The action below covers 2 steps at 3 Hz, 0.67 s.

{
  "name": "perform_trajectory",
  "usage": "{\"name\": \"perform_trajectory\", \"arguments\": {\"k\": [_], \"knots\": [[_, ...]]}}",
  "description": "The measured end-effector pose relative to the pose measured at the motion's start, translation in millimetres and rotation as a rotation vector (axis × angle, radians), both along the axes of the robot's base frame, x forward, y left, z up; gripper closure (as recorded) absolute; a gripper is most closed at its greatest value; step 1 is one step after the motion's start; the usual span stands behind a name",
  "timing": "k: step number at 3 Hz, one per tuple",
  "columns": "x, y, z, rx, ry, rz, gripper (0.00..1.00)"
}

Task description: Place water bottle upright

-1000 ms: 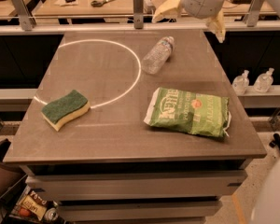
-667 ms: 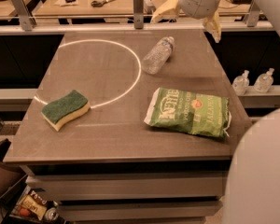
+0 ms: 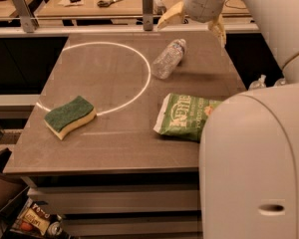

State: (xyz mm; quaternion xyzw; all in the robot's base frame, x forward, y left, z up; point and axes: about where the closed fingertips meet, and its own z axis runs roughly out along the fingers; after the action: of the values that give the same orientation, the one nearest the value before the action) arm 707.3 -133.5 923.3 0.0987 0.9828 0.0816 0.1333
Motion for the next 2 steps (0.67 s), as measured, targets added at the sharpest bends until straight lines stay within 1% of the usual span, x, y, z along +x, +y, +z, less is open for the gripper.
{"name": "perform_trajectory", "arguments": {"k": [1, 2], "knots": [[12.5, 8.8, -9.6, -0.018, 0.031, 0.012, 0.00], [20.8, 17.4, -17.3, -0.022, 0.047, 0.006, 0.00]]}}
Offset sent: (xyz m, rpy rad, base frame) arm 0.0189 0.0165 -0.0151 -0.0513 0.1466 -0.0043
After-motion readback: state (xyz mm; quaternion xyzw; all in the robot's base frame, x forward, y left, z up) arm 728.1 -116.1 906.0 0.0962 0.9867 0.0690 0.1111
